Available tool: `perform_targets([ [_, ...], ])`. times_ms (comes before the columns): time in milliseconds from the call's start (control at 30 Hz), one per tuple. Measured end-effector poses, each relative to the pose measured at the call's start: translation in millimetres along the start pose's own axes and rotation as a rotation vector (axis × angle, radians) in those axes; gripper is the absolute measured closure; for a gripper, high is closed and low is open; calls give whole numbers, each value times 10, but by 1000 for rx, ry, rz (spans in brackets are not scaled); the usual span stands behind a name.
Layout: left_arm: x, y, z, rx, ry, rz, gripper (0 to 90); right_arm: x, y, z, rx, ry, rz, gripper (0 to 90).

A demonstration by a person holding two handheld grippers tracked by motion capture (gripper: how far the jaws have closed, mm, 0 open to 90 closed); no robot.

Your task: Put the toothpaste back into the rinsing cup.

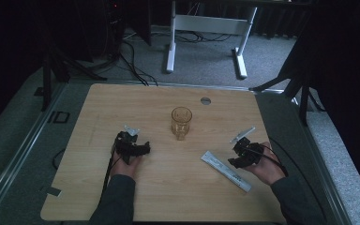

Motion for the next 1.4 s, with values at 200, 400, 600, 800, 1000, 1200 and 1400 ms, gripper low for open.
perform_targets([
  [200, 0, 0, 0, 0, 0, 0, 142, 25, 18, -18, 15, -17, 7, 515],
  [400, 0, 0, 0, 0, 0, 0, 143, 35, 36, -30, 27, -18, 11, 515],
  [600, 0, 0, 0, 0, 0, 0, 143, 75, 50, -42, 34, -26, 20, 518],
  [800, 0, 0, 0, 0, 0, 0, 143, 115, 56, -63, 45, -34, 35, 539],
  [1000, 0, 0, 0, 0, 0, 0, 142, 155, 61, -91, 57, -38, 42, 541],
  [1200, 0, 0, 0, 0, 0, 0, 143, 180, 60, -115, 64, -48, 48, 549],
  [1400, 0, 0, 0, 0, 0, 0, 142, 206, 80, -138, 80, -53, 56, 550],
])
Point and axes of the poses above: each handheld gripper's, and its own axes: z roughly backward along the jaws, y roughly out of its underside, x roughly to its left, the point moved 7 cm from there along -z, roughly forward along the jaws, and after that the axes turned 5 degrees about x, right-handed, at the moved point
